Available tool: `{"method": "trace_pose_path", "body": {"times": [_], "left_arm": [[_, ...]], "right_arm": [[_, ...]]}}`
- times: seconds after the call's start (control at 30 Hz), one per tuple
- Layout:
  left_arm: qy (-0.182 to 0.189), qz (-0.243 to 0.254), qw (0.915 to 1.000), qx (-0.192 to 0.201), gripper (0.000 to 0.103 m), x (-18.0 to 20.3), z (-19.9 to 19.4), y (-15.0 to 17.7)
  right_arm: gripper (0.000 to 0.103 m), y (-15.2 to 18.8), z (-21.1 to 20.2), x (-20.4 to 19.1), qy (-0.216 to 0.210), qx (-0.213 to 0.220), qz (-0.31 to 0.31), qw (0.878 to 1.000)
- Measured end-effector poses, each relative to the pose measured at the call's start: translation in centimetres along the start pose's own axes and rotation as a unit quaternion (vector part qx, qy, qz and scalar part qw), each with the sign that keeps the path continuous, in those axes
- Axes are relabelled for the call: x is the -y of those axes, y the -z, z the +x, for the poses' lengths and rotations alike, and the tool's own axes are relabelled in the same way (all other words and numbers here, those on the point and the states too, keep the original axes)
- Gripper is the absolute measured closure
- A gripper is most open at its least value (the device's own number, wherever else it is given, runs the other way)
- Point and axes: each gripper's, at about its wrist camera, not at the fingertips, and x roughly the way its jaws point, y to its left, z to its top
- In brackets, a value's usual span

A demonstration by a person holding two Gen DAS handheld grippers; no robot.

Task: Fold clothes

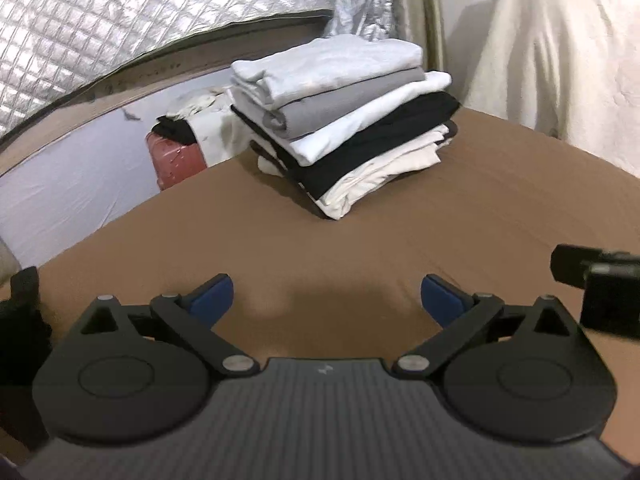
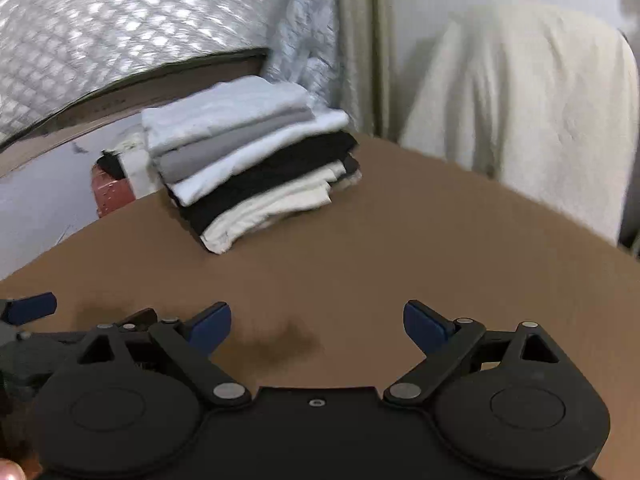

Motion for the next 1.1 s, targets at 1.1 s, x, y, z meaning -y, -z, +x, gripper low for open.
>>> {"method": "trace_pose_path", "body": {"times": [1.1], "left_arm": [[-0.004, 0.018, 0.9997, -0.018, 0.001, 2.5, 1.3, 1.2]], "right_arm": [[0.006, 2.4, -3.4, 2.8, 0.024, 0.006, 0.033, 0.999]]}}
